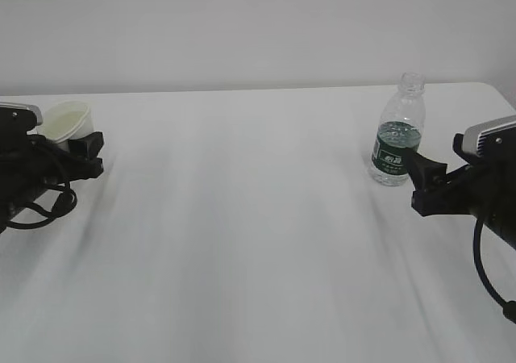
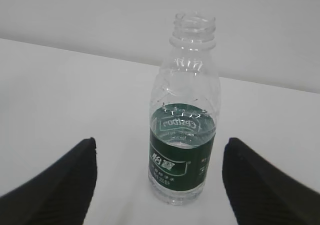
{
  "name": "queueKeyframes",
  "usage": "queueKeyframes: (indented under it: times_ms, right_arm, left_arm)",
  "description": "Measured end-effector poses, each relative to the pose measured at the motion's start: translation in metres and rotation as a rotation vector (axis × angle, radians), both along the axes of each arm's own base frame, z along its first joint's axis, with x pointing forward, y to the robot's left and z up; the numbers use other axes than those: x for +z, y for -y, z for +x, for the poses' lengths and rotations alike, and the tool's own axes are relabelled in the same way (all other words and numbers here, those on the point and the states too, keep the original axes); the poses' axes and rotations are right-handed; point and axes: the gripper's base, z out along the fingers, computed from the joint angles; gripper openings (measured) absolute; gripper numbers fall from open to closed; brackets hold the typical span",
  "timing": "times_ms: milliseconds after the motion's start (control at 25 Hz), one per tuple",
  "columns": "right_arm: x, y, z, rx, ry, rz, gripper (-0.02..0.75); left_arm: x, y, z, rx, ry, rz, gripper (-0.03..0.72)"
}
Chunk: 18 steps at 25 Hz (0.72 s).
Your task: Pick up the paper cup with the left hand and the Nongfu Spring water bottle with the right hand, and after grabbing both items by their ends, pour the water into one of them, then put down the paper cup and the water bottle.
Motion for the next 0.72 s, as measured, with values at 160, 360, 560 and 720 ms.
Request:
queueKeyframes:
  times_ms: [160,360,560,720]
  right_arm:
    - [0.0,0.0,0.0,0.002,0.0,0.0,0.593]
    - [0.0,-0.001,0.0,0.007,0.0,0.0,0.593]
    - [0.0,-0.001,0.0,0.006,-0.001,0.002,0.593]
    - [0.0,-0.001,-0.001,0.006,-0.003,0.002,0.593]
  left_arm:
    - [-0.002,0.0,0.0,0.001,-0.005,0.004,0.454]
    - [-0.017,0.0,-0.002,0.001,-0.045,0.008,0.454]
    - [-0.02,-0.002,-0.002,0.015,-0.053,0.005,0.454]
    - [-0.021,-0.002,-0.002,0.02,-0.055,0.004,0.454]
